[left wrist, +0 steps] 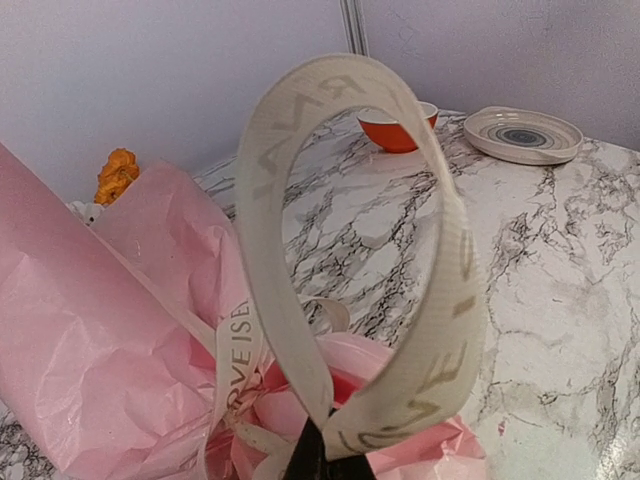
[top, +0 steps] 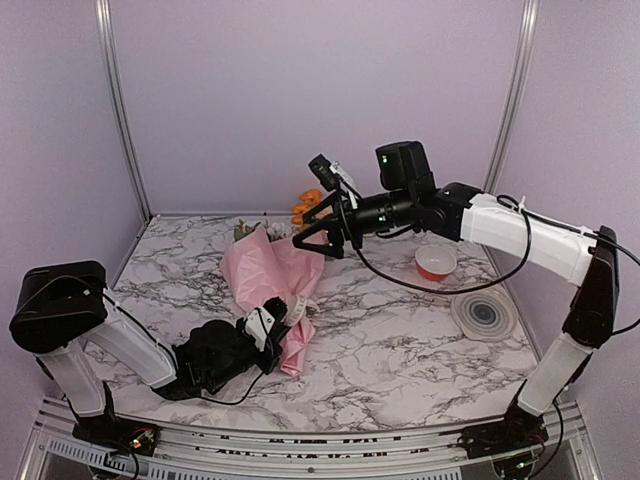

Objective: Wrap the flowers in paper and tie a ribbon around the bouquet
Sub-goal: Cross the half-tied ribbon over the folded bouquet.

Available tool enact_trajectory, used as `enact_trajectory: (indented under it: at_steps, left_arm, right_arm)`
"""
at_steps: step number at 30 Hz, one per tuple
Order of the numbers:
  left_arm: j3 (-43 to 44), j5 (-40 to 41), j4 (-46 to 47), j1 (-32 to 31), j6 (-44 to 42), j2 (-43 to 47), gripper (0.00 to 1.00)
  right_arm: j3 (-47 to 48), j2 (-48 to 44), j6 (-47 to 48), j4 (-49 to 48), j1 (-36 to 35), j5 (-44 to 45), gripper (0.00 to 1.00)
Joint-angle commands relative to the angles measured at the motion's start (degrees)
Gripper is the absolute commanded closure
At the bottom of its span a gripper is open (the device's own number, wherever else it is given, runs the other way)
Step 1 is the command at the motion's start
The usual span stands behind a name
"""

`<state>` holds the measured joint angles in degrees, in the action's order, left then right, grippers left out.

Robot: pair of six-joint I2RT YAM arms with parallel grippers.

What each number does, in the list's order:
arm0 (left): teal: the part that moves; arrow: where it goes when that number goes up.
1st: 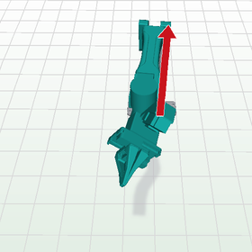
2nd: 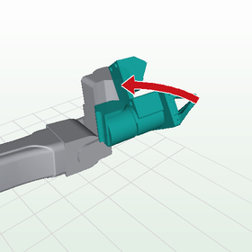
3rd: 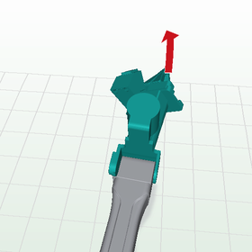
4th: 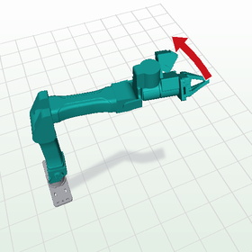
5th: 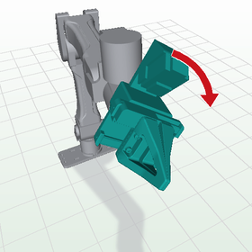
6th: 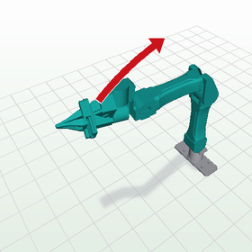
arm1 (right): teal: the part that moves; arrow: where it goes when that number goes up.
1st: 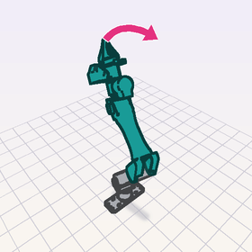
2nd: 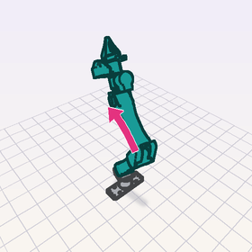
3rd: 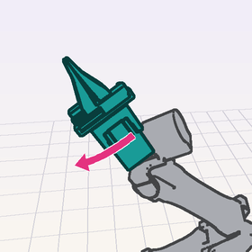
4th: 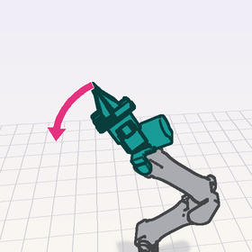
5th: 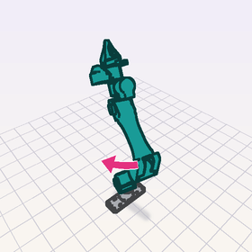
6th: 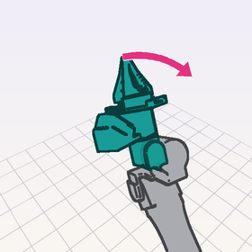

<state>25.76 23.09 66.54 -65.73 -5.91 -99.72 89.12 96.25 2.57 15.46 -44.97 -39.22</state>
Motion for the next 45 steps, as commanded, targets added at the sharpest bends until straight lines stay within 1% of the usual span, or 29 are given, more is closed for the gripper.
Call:
enact_trajectory:
  at_steps: [1,4,7,10,15,20,23,24,26,29,30,34,35,36,43,44,45]
  left_arm:
    - [0.3,-2.2,2.0,-0.2,1.5,-0.5,1.00]
    - [0.4,-2.2,1.9,-0.2,1.6,-0.5,1.00]
    - [0.3,-2.3,1.7,-0.2,1.7,-0.1,1.00]
    - [0.4,-2.3,1.0,-0.2,1.8,0.2,1.00]
    - [0.5,-2.2,0.4,0.0,2.3,-0.2,1.00]
    - [0.4,-2.8,0.4,0.5,3.0,0.0,1.00]
    - [0.3,-2.9,0.3,0.7,3.0,0.0,1.00]
    - [0.3,-2.9,0.2,0.8,3.1,0.0,1.00]
    - [0.4,-2.9,0.2,0.8,3.3,0.1,1.00]
    - [0.3,-3.0,0.0,0.9,3.6,0.4,1.00]
    - [0.3,-3.0,-0.2,0.8,3.6,0.4,1.00]
    - [0.7,-3.1,-1.1,1.0,3.9,0.2,1.00]
    - [0.9,-3.1,-1.4,1.0,4.1,0.1,1.00]
    - [1.0,-3.1,-1.6,1.0,4.3,0.2,1.00]
    - [0.1,-2.9,-5.4,1.1,7.1,2.6,1.00]
    - [-0.1,-2.9,-6.3,1.1,7.7,3.3,0.94]
    - [-0.1,-2.9,-7.8,1.1,8.7,4.4,0.77]
  right_arm:
    - [-9.5,1.2,11.0,3.8,0.4,-8.3,0.14]
    - [-10.5,4.0,12.9,3.4,0.4,-7.5,0.20]
    - [-8.0,7.2,14.6,5.3,0.4,-7.2,0.23]
    - [-7.2,9.2,15.2,6.2,0.2,-9.9,0.24]
    - [-7.8,10.7,15.6,6.1,-1.1,-12.1,0.25]
    - [-8.5,9.2,17.5,6.0,-1.3,-17.5,0.20]
    - [-8.9,8.7,17.4,5.1,-2.0,-15.9,0.22]
    - [-8.7,9.0,17.3,5.0,-2.1,-15.2,0.24]
    - [-7.9,9.9,16.8,5.8,-2.2,-14.3,0.34]
    - [-7.2,10.3,16.9,7.5,-2.2,-12.2,0.40]
    - [-7.4,10.1,16.5,7.1,-2.2,-11.6,0.46]
    - [-7.0,10.2,14.8,6.2,-2.0,-11.8,0.87]
    - [-7.1,10.0,14.7,6.0,-2.0,-12.4,0.95]
    - [-7.4,9.7,14.4,5.3,-2.0,-13.0,1.00]
    - [-9.3,8.1,11.2,0.7,-1.3,-13.5,1.00]
    - [-9.4,8.1,10.8,0.7,-1.2,-13.1,1.00]
    - [-9.2,8.4,10.3,0.7,-1.1,-12.6,1.00]
